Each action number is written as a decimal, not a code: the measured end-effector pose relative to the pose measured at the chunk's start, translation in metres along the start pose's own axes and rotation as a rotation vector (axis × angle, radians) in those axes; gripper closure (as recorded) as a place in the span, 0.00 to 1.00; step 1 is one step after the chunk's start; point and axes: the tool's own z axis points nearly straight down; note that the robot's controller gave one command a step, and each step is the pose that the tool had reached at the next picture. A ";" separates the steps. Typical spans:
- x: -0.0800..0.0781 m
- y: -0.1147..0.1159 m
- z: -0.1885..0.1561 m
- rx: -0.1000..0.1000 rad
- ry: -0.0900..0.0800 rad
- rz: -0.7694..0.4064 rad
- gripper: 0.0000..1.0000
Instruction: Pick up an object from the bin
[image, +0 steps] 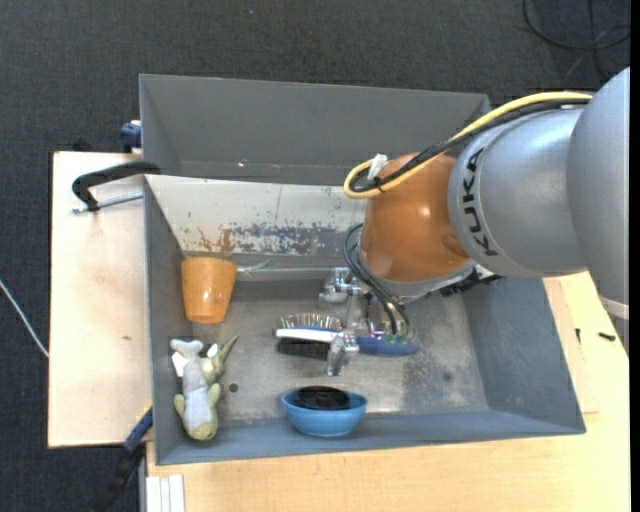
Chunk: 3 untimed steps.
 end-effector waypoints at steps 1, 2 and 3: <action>-0.018 0.002 0.002 0.000 0.001 0.056 0.00; -0.020 0.011 0.030 -0.001 0.006 0.103 0.00; -0.021 0.012 0.029 0.000 0.005 0.103 0.00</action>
Offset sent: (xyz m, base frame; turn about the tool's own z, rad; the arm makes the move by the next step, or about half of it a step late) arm 0.0168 0.0015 -0.0023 0.0557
